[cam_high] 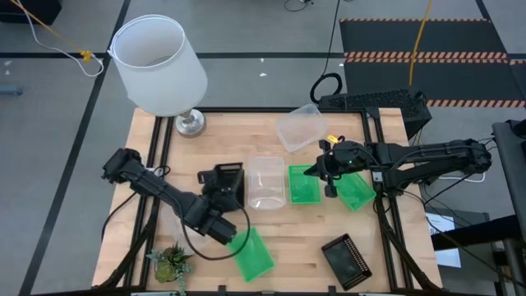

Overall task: Stack baskets by color
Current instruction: Stack the top left black bin on the middle left black bin

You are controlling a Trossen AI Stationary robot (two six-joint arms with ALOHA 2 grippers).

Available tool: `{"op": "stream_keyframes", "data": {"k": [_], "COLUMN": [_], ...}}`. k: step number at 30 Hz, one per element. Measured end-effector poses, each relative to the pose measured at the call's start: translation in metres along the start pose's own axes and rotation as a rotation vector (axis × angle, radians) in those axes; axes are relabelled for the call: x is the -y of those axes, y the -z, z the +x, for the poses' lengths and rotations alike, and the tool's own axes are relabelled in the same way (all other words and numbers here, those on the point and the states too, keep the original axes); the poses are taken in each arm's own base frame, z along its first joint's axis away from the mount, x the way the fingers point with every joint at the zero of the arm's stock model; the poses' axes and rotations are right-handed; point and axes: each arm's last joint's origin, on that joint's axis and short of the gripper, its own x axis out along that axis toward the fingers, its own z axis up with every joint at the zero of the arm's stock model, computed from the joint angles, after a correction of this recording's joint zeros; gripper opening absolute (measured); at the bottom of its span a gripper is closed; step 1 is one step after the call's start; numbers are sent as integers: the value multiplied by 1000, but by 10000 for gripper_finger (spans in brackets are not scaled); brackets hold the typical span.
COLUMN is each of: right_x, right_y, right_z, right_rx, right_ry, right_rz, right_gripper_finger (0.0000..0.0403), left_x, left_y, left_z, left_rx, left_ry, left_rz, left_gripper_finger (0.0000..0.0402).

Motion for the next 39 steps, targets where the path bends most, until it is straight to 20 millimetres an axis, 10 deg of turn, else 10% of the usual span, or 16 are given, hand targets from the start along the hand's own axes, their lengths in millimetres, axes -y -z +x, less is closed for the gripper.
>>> {"op": "stream_keyframes", "data": {"k": [39], "right_x": [0], "right_y": [1], "right_z": [0], "right_rx": [-12], "right_ry": [-1], "right_rz": [1], "right_gripper_finger": [0], "left_x": [26], "left_y": [15], "left_z": [48], "left_rx": [26], "left_ry": [50], "left_rz": [-55], "left_gripper_finger": [49]}}
